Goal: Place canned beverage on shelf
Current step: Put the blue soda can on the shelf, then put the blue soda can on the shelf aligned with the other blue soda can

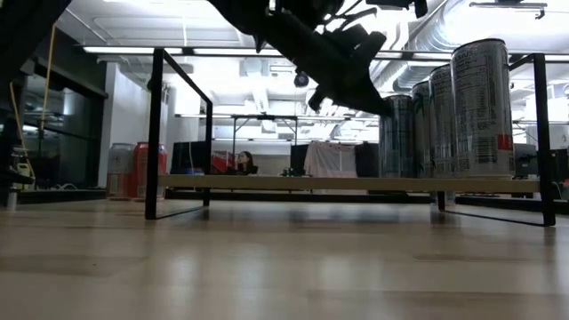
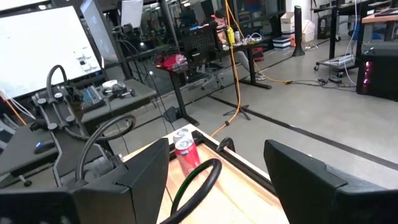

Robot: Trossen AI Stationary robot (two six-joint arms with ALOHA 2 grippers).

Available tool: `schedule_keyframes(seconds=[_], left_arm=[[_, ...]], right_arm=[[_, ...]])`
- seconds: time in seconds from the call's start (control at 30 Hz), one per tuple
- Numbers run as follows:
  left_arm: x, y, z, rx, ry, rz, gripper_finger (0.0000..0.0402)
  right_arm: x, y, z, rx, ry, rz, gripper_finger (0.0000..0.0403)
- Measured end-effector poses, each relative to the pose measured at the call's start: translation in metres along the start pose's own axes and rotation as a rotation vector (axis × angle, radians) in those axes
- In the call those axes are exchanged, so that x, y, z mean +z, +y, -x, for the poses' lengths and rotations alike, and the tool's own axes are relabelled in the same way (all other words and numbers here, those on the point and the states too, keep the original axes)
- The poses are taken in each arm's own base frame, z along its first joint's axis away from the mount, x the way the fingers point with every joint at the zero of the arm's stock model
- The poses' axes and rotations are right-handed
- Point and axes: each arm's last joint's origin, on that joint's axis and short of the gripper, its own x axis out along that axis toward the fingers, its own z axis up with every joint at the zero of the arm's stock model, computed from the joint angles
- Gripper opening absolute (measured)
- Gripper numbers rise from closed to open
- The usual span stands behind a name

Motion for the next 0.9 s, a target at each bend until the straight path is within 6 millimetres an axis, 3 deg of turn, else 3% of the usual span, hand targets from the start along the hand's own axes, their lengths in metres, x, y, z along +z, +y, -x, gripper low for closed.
schedule_keyframes(seconds=[0.1,0.2,0.37,0.5,0.6,0.9], left_arm=[[0.005,0.002,0.013,-0.008,0.037,-0.002,0.0000],[0.019,0.009,0.042,-0.006,0.060,-0.007,0.0000],[0.041,0.027,0.101,0.045,0.080,-0.027,0.0000],[0.060,0.039,0.156,0.114,-0.021,-0.007,0.0000],[0.056,0.046,0.189,0.144,-0.115,0.013,0.0000],[-0.004,0.057,0.253,0.108,-0.322,0.142,0.0000]], right_arm=[[0.000,0.000,0.000,0.001,0.000,0.002,0.0250],[0.000,0.000,0.000,0.003,0.000,0.018,0.0250],[0.001,0.000,0.000,0.005,-0.007,0.023,0.0250],[0.001,0.001,-0.001,0.008,-0.018,0.019,0.0250],[0.002,0.001,-0.002,0.010,-0.025,0.017,0.0250],[0.002,0.002,-0.003,0.010,-0.032,0.020,0.0250]])
